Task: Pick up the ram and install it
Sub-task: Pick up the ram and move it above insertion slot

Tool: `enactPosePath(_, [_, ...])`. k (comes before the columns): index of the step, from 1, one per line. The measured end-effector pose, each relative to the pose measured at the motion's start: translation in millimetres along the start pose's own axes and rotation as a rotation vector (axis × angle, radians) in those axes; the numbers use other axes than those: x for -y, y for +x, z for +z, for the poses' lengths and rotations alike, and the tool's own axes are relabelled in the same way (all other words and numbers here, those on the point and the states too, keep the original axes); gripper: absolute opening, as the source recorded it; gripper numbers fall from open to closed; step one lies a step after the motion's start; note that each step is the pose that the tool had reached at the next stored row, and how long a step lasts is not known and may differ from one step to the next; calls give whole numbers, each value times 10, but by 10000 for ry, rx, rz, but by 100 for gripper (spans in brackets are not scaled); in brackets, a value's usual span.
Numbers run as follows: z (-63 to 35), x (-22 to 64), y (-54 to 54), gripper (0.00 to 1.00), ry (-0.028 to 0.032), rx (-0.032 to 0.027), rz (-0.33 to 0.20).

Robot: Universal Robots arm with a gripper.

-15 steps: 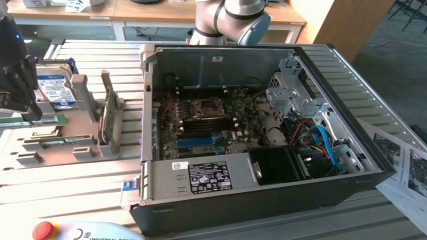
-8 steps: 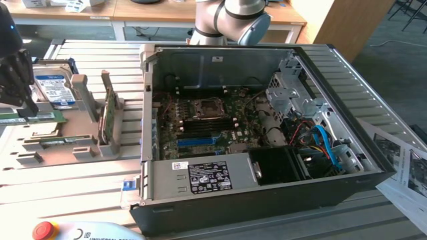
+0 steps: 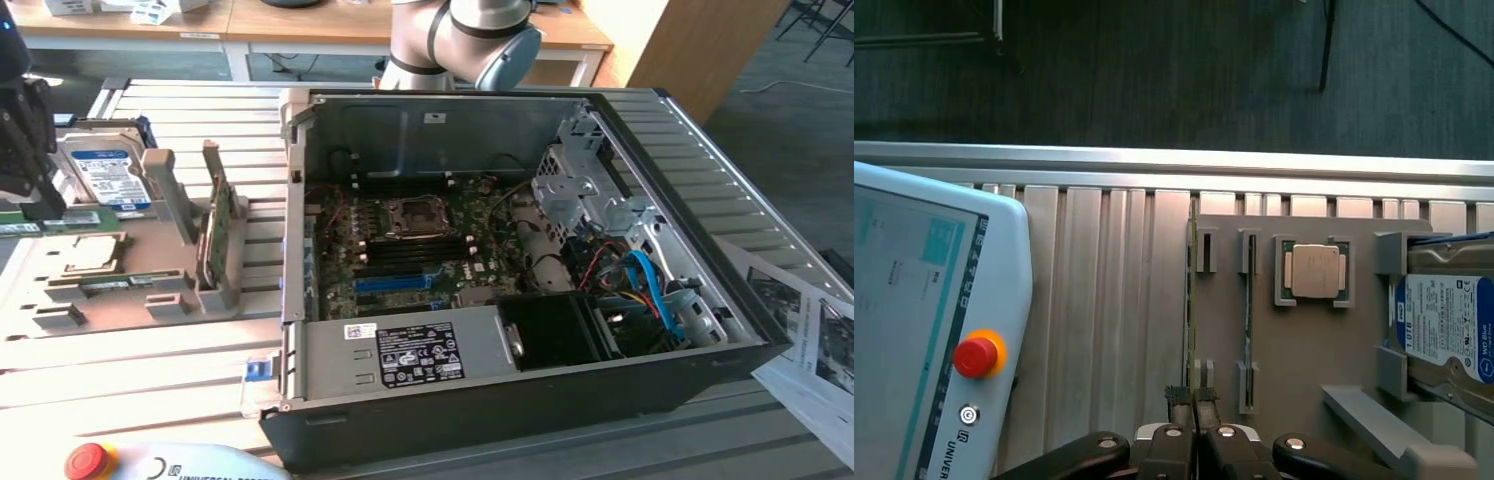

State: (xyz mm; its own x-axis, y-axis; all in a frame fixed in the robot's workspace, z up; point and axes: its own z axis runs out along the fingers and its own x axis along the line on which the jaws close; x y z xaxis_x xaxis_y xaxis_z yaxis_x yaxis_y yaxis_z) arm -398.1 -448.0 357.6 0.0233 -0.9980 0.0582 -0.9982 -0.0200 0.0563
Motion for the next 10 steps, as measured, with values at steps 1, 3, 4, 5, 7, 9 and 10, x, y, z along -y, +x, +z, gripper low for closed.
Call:
enactPosePath(1, [-15,-1,1,12,0,0,0])
enactPosePath(3, [-40,-2,2,12,0,0,0])
enactPosePath(4, [-53,-3,3,12,0,0,0])
enactPosePath(5, [-65,-4,4,12,0,0,0])
enactPosePath(7, [-88,-5,5,12,2,0,0])
enactPosePath(9, [-108,-6,6,12,6,1,1])
enactPosePath(10, [-117,-7,7,12,11,3,0])
